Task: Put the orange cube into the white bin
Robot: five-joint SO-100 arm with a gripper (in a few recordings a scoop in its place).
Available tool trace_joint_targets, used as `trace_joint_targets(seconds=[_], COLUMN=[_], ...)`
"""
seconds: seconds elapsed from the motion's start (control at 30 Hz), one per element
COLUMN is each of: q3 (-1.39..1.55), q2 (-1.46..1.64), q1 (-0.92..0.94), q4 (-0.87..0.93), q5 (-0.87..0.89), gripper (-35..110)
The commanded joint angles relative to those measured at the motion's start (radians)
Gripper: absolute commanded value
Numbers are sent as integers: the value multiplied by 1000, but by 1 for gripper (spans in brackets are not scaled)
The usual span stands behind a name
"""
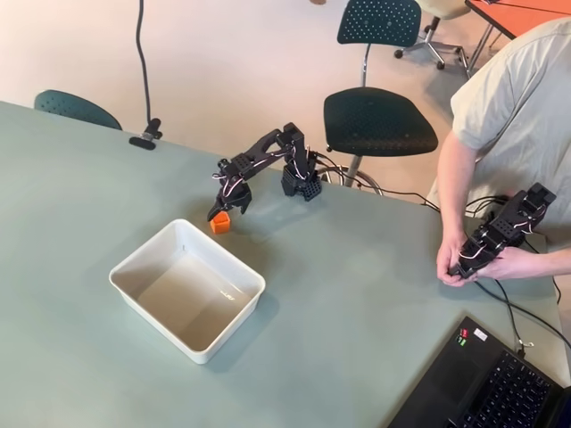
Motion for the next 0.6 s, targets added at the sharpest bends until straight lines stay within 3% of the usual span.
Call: trace_joint_targets(seconds=[0.0, 0.57], q3=[-31, -32], q2=[5, -104], q1=[5, 6], q4=[-5, -92], q5=[-5, -6], gripper=[65, 65])
